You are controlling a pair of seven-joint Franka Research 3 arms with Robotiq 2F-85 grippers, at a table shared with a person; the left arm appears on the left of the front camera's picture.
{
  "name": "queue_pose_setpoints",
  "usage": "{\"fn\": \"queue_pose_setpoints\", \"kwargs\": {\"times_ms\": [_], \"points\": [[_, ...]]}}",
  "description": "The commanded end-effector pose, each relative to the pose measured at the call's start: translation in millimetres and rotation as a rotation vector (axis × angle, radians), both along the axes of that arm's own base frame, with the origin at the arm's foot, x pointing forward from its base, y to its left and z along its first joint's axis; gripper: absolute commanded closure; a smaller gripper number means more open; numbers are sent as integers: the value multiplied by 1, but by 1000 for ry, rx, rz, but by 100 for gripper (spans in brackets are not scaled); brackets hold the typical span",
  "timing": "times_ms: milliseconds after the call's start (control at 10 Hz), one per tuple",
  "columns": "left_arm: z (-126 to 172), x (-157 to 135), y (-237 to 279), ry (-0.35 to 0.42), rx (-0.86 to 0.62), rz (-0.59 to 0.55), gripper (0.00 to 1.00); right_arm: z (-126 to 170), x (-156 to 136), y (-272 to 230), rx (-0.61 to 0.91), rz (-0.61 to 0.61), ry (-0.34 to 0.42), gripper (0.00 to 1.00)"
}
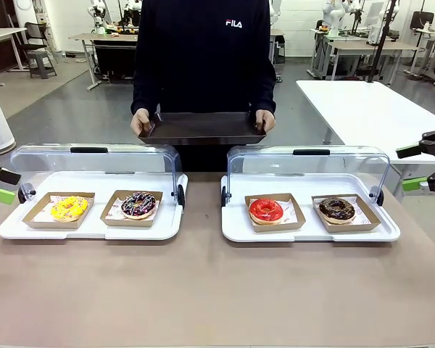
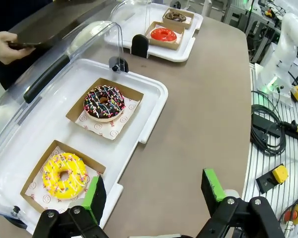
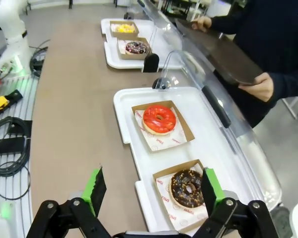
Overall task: Provide the desired donut to the person.
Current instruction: Pick up and lift the Paper togo box containing the Donut pointed at by the person.
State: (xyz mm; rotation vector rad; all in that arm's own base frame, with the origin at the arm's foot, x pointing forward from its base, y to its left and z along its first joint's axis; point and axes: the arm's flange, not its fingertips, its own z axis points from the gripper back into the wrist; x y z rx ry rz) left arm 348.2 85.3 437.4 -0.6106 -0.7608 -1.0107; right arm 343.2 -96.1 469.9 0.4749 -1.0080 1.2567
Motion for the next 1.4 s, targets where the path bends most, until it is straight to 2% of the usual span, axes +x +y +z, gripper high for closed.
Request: {"fn": "queue_pose_setpoints", "kwargs": {"times_ms": [0, 600, 700, 1300], "points": [[-4, 2, 8, -32, -19, -11, 0, -1, 1, -1, 1, 12, -21, 0], [-2, 4, 2, -6, 3, 3, 0, 1, 0, 4, -3, 64, -40, 0], [-3, 1, 5, 5, 10, 11, 0, 2, -5, 3, -14, 25, -8, 0], [-3, 1, 5, 5, 10, 11, 0, 2, -5, 3, -14, 25, -8, 0]]}}
